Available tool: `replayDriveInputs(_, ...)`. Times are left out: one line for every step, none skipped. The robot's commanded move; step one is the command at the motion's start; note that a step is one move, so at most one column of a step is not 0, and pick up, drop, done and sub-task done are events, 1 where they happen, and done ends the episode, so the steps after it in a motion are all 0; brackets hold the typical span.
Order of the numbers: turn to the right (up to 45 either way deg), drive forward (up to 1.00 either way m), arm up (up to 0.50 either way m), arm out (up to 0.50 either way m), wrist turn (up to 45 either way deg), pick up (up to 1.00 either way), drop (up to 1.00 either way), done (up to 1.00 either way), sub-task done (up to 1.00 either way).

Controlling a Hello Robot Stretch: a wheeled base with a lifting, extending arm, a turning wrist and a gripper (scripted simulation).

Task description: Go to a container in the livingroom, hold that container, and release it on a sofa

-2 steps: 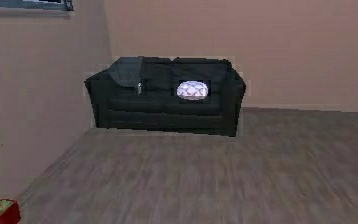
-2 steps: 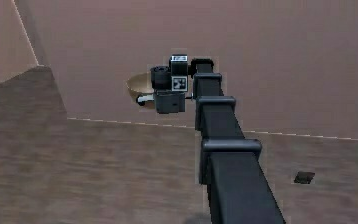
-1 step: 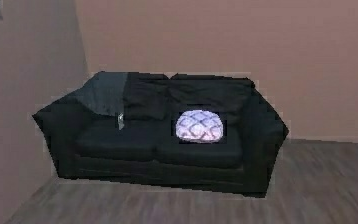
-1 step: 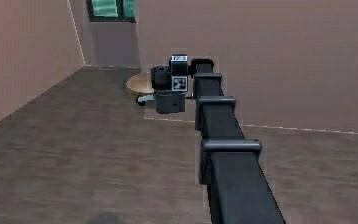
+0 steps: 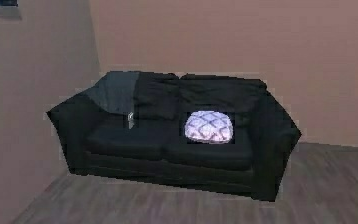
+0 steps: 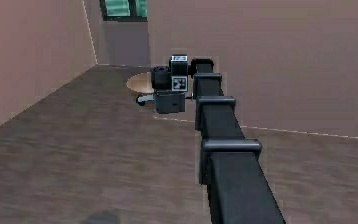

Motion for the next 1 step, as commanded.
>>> replayDriveInputs(0.0,0.85,0.00,0.00,0.0,0.00,0.00,0.00,0.00)
